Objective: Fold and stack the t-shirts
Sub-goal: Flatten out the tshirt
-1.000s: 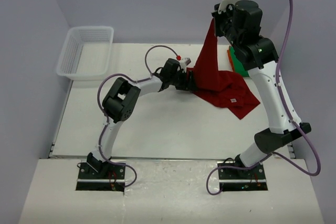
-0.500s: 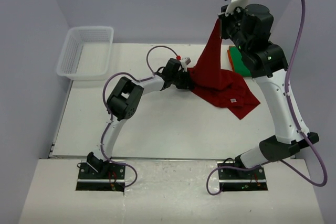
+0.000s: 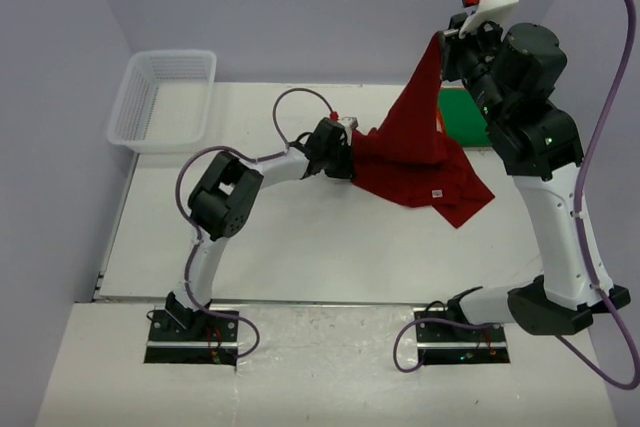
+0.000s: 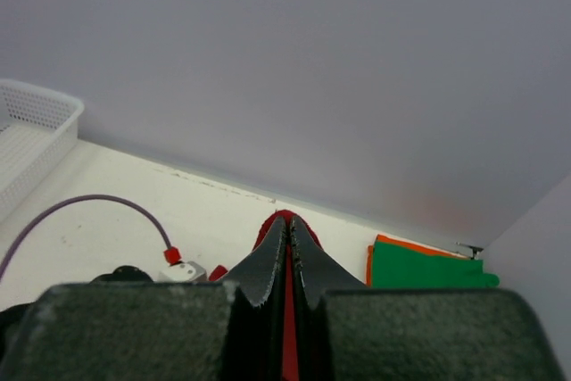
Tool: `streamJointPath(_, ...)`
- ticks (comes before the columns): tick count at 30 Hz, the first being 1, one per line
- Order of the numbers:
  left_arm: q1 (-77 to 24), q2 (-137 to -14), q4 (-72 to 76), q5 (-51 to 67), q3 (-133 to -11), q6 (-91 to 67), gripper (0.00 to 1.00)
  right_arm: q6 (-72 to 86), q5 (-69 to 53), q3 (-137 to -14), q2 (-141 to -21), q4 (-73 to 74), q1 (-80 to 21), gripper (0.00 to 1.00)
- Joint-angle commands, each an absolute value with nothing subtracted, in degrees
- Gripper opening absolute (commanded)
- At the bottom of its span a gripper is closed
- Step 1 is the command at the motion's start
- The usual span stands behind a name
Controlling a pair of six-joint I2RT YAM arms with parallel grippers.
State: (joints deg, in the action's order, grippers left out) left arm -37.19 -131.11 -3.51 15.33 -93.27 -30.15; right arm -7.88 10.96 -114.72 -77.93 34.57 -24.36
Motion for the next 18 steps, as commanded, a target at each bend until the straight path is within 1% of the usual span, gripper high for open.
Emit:
streamJointPath(1,-37.4,-116.1,-12.2,2.3,-85.4,-25.1,0.0,-6.9,11.4,-114.2,-77.7,31.6,-24.4,0.0)
streamJointPath(2,-37.4,-107.7,-14.9,0.5,-84.0,-24.5,0.0,-6.5,11.1,-113.9,-77.5,31.6,-24.3,0.0)
streamJointPath(4,-37.4,-99.4,-17.6,-6.6,-81.6,-22.4,0.0,-6.2,10.5,-113.6,-77.3,31.6,-24.4,0.0)
streamJointPath(5,-37.4,-91.9,-20.9,-8.8,-81.5,-21.8,0.0,-5.8,10.0,-113.6,-77.2,31.9,-24.4,0.0)
streamJointPath(6,-37.4,-88.5,-22.7,-13.1,-82.3,-20.5,0.0,-5.7,9.6,-113.6,-77.0,32.5,-24.4,0.0)
streamJointPath(7,-37.4,-85.2,-24.5,-15.3,-83.0,-19.8,0.0,-5.5,8.6,-113.6,-76.9,32.8,-24.5,0.0)
streamJointPath(8,-37.4,-79.3,-26.7,-16.6,-83.6,-19.1,0.0,-4.8,7.7,-113.7,-76.7,33.1,-24.4,0.0)
streamJointPath(12,-37.4,-69.9,-32.2,-21.6,-91.6,-15.8,0.0,-2.8,3.9,-112.2,-74.4,33.4,-24.6,0.0)
streamJointPath(16,-37.4,-63.6,-34.2,-18.7,-96.1,-12.2,0.0,-1.6,4.0,-107.7,-70.2,32.1,-25.4,0.0)
streamJointPath(18,-37.4,-62.7,-36.0,-20.3,-100.2,-11.2,0.0,-1.2,4.7,-106.4,-67.9,31.3,-25.4,0.0)
